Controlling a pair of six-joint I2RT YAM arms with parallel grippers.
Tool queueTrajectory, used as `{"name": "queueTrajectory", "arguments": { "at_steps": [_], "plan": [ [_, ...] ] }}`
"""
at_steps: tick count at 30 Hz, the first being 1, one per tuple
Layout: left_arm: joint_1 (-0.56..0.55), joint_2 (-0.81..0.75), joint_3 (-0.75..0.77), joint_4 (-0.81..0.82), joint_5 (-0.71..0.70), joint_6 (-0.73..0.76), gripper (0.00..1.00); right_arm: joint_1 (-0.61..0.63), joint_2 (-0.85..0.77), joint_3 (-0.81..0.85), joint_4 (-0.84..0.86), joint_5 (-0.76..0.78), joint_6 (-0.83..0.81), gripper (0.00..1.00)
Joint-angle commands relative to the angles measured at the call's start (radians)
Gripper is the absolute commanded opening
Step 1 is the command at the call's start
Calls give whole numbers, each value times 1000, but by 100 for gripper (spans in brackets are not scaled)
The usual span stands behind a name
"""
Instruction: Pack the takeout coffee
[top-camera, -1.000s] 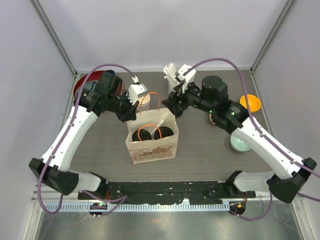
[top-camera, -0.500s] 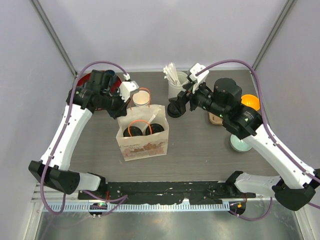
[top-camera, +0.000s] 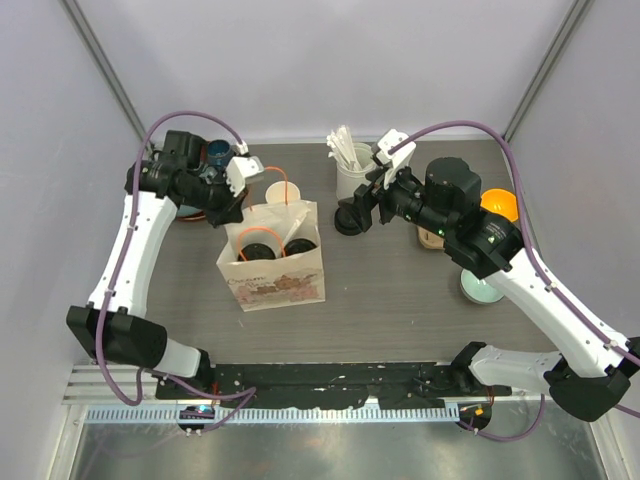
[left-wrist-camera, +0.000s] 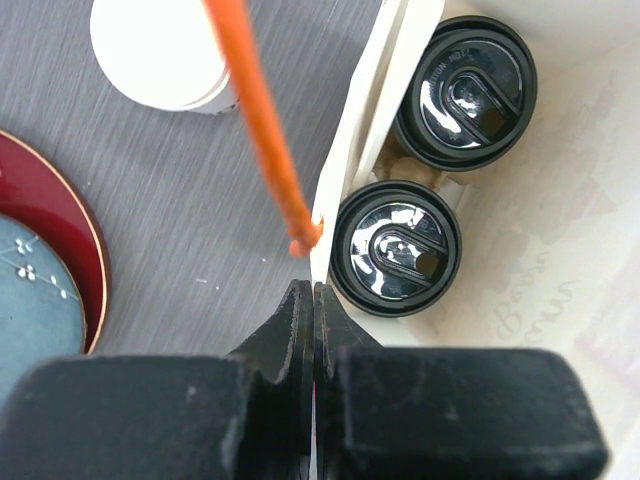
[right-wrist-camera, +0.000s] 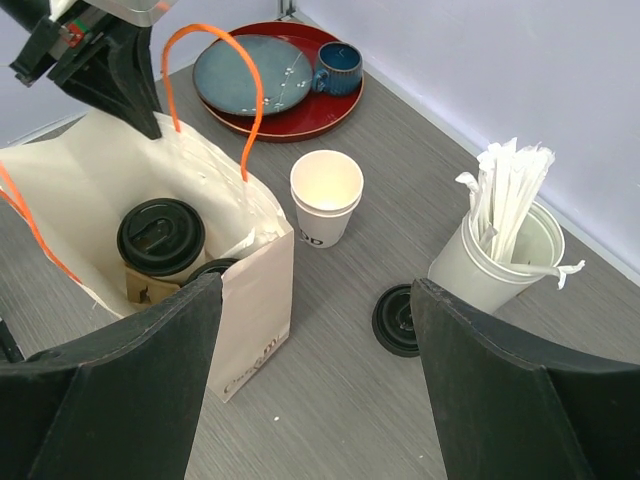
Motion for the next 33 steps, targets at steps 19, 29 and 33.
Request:
{"name": "queueTrajectory", "arguments": {
  "at_steps": [19,29,33],
  "plan": [
    [0,-53,120,29,65,37,88,-4,-21,5,4,-29,-16,81],
    [47,-181,105,98,-193,-304,96,-183,-10,-41,-4,333,175,82],
    [251,-174,18,172,-219,-427,96,-361,-73,-205,10,381,269,82]
  ]
}}
